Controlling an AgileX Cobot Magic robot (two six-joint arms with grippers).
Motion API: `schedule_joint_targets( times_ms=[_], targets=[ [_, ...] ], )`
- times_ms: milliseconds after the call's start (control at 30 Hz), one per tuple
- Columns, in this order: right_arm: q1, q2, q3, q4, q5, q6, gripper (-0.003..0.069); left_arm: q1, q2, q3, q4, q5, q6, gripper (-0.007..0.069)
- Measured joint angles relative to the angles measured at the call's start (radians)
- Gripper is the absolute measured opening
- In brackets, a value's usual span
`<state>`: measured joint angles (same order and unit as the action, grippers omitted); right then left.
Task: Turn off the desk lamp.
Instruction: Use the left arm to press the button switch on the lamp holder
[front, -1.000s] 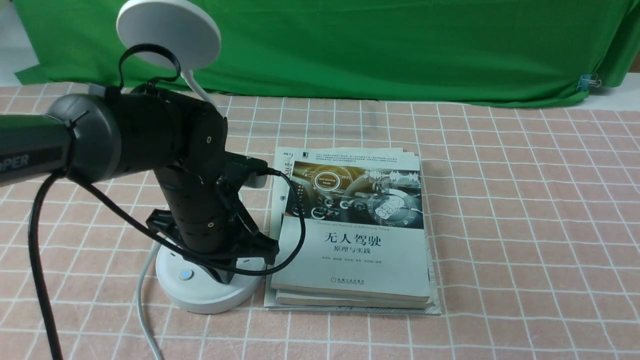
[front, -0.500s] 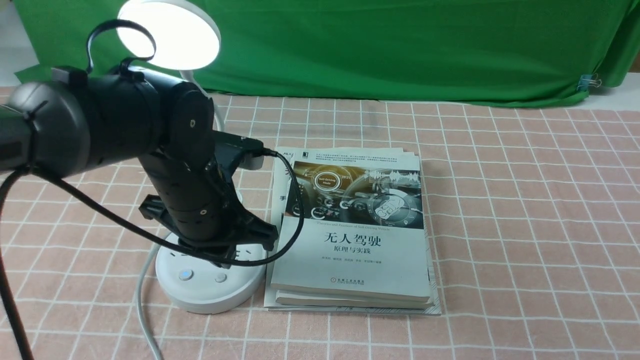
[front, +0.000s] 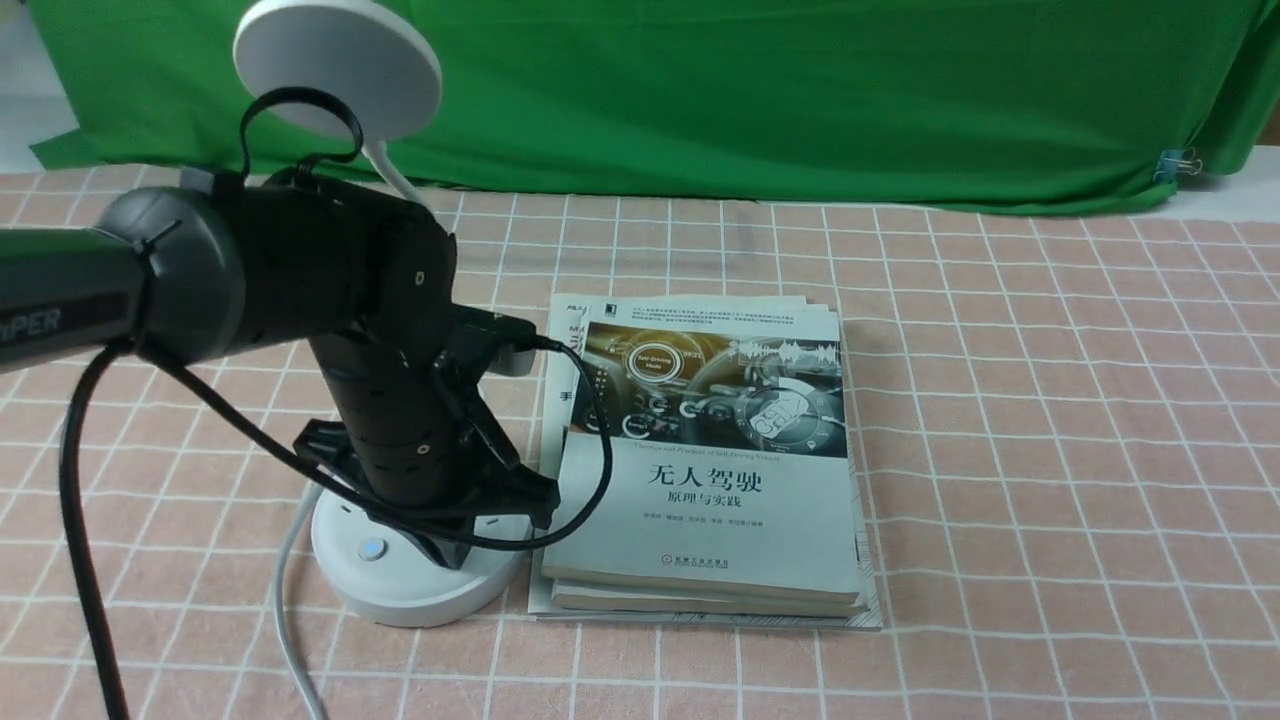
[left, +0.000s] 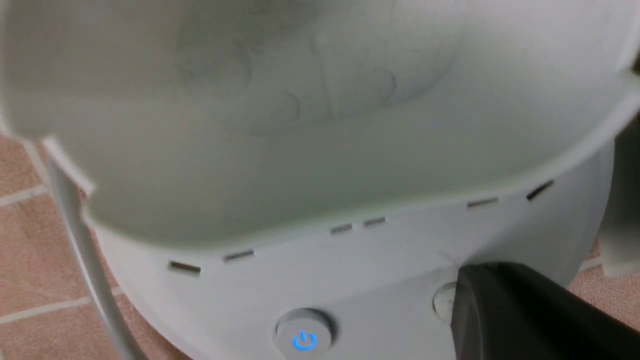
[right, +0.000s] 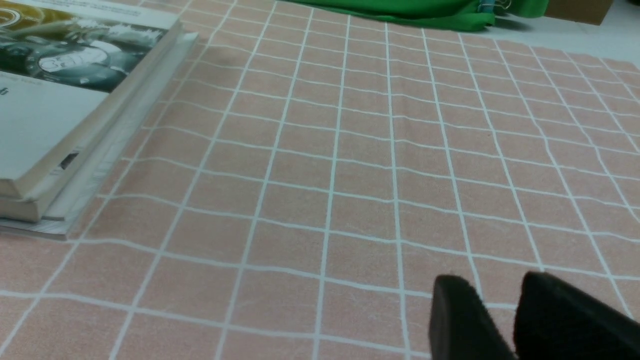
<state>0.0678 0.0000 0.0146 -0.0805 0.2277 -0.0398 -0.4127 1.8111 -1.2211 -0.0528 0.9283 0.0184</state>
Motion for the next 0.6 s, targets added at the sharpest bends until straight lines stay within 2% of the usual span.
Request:
schedule_joint_targets(
  times_ms=[333,600],
  targets=[
    [0.0,0.0,0.0,0.0,0.0,0.0,0.024,-0.01,-0.228,0.047,-0.01,0.048,0.0,0.0006],
    [0.0,0.0,0.0,0.0,0.0,0.0,0.024,-0.009,-0.368,0.243,-0.014,-0.103,-0.018,0.0006]
  ],
)
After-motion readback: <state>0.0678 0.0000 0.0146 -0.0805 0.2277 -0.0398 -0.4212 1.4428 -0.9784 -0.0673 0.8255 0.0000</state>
